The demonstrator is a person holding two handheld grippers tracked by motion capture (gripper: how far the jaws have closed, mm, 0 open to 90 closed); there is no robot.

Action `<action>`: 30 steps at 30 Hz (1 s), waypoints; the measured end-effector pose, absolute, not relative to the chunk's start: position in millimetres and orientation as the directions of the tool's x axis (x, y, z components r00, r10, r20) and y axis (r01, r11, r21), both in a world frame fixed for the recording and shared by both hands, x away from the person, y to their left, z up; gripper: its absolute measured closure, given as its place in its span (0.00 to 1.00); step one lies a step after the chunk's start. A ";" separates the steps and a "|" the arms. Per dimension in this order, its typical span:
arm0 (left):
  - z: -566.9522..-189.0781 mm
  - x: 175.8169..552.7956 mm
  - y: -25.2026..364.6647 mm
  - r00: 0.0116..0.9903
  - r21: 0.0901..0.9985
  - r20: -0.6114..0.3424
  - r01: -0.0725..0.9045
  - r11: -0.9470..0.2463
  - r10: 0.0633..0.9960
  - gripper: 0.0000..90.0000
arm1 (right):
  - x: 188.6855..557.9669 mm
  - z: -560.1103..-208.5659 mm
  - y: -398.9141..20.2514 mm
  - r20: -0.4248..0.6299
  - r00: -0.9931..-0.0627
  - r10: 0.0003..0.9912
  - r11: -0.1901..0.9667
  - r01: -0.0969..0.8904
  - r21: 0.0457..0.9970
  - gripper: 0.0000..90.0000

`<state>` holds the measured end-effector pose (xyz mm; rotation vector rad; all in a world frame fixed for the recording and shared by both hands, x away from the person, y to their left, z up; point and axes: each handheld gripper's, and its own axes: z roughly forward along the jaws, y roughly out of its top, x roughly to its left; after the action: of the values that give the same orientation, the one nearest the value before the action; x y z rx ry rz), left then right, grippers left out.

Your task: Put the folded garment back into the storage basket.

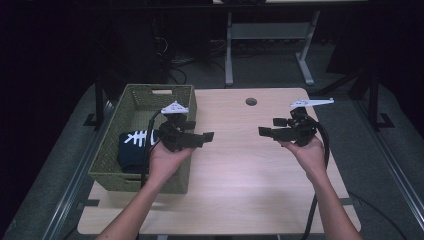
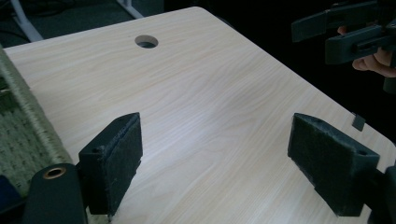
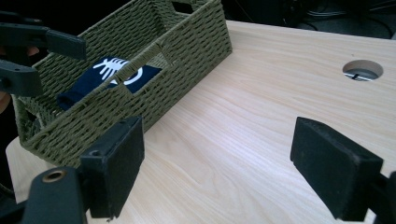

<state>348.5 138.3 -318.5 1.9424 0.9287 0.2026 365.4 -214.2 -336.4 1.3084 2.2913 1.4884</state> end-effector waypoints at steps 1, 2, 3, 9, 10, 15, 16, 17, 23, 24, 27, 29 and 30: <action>-318.7 348.3 136.1 0.702 0.807 -0.222 0.522 -0.277 0.677 0.19 | 365.0 -336.9 -216.4 0.335 -0.621 0.708 0.149 0.595 0.790 0.19; -319.3 348.2 133.8 0.704 0.808 -0.222 0.521 -0.277 0.675 0.19 | 364.2 -337.0 -217.8 0.339 -0.616 0.711 0.146 0.601 0.786 0.19; -319.6 348.4 132.4 0.707 0.807 -0.222 0.520 -0.280 0.672 0.19 | 363.7 -337.4 -219.8 0.337 -0.615 0.713 0.147 0.600 0.786 0.19; -321.8 347.9 120.4 0.720 0.804 -0.223 0.517 -0.294 0.657 0.19 | 360.4 -340.0 -231.0 0.337 -0.605 0.722 0.140 0.605 0.784 0.19; -322.1 347.5 118.7 0.722 0.805 -0.224 0.516 -0.294 0.655 0.19 | 359.8 -340.3 -232.2 0.339 -0.602 0.723 0.137 0.606 0.784 0.19; -323.2 344.9 108.7 0.741 0.805 -0.224 0.507 -0.308 0.633 0.19 | 357.2 -345.9 -240.8 0.335 -0.591 0.734 0.136 0.612 0.779 0.19; -323.6 344.5 107.0 0.744 0.806 -0.224 0.505 -0.310 0.630 0.19 | 356.7 -347.2 -242.7 0.338 -0.585 0.737 0.133 0.615 0.777 0.19; -324.0 344.2 105.3 0.746 0.806 -0.225 0.504 -0.311 0.626 0.19 | 356.2 -348.7 -245.0 0.337 -0.582 0.740 0.132 0.617 0.775 0.19; -327.8 340.6 94.6 0.760 0.805 -0.226 0.498 -0.323 0.609 0.19 | 352.0 -356.4 -255.9 0.323 -0.558 0.765 0.130 0.624 0.770 0.19; -328.6 340.1 93.4 0.760 0.803 -0.231 0.502 -0.322 0.607 0.19 | 351.4 -358.0 -257.6 0.323 -0.554 0.767 0.129 0.627 0.768 0.19; -331.2 339.8 90.3 0.766 0.802 -0.234 0.500 -0.326 0.599 0.19 | 349.7 -362.4 -262.0 0.330 -0.542 0.773 0.124 0.639 0.759 0.19; -332.9 339.2 88.1 0.770 0.801 -0.234 0.499 -0.331 0.594 0.19 | 348.2 -364.9 -265.3 0.326 -0.538 0.777 0.125 0.640 0.758 0.19; -334.6 337.7 85.4 0.768 0.801 -0.243 0.504 -0.324 0.593 0.19 | 347.7 -365.8 -266.5 0.326 -0.537 0.778 0.123 0.639 0.759 0.19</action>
<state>337.7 85.4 -334.6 1.9870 0.8257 0.1149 347.7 -266.5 -365.8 1.4255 2.2369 1.3826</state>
